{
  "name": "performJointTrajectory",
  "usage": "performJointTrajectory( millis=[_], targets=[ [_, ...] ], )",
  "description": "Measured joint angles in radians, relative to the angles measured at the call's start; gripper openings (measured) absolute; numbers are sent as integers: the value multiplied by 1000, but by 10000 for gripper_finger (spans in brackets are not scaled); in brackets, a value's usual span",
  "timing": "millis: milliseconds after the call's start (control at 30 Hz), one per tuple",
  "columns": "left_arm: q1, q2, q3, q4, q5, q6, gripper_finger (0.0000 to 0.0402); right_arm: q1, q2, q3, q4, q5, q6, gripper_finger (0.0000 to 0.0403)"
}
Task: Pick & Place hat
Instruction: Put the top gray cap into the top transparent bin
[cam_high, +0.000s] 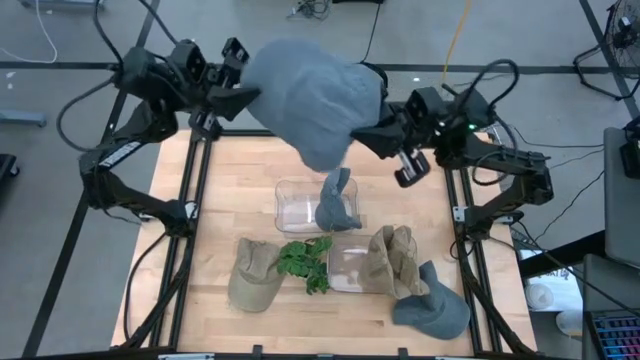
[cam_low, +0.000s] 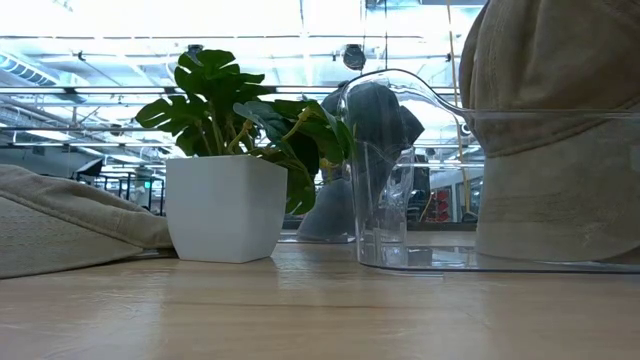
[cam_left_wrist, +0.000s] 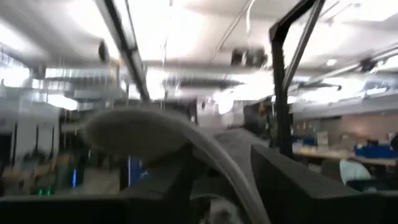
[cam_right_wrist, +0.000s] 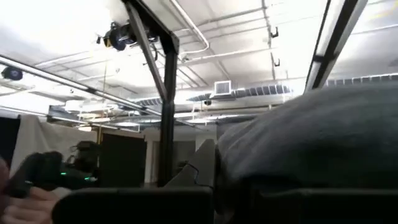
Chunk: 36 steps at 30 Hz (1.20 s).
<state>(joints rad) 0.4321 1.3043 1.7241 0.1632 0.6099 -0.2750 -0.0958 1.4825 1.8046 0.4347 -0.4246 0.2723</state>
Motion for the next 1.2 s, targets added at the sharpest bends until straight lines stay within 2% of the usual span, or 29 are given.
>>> performJointTrajectory(
  millis=[267, 533, 700, 933, 1200],
  targets=[
    [76, -86, 0, -296, 77, 9, 225, 20, -76, 0, -172, 5, 29, 8],
    [112, -179, 0, -464, 108, 10, 221, 20, -109, 0, -350, 4, 60, 8],
    [112, -229, 0, -483, 107, -54, 220, 19, -95, 0, -411, 14, 44, 8],
    [112, -267, 0, -483, 104, -69, 214, 19, -68, 0, -513, 100, -57, 8],
    [112, -272, 0, -485, 104, -77, 208, 22, -36, 1, -620, 253, -136, 8]
  ],
)
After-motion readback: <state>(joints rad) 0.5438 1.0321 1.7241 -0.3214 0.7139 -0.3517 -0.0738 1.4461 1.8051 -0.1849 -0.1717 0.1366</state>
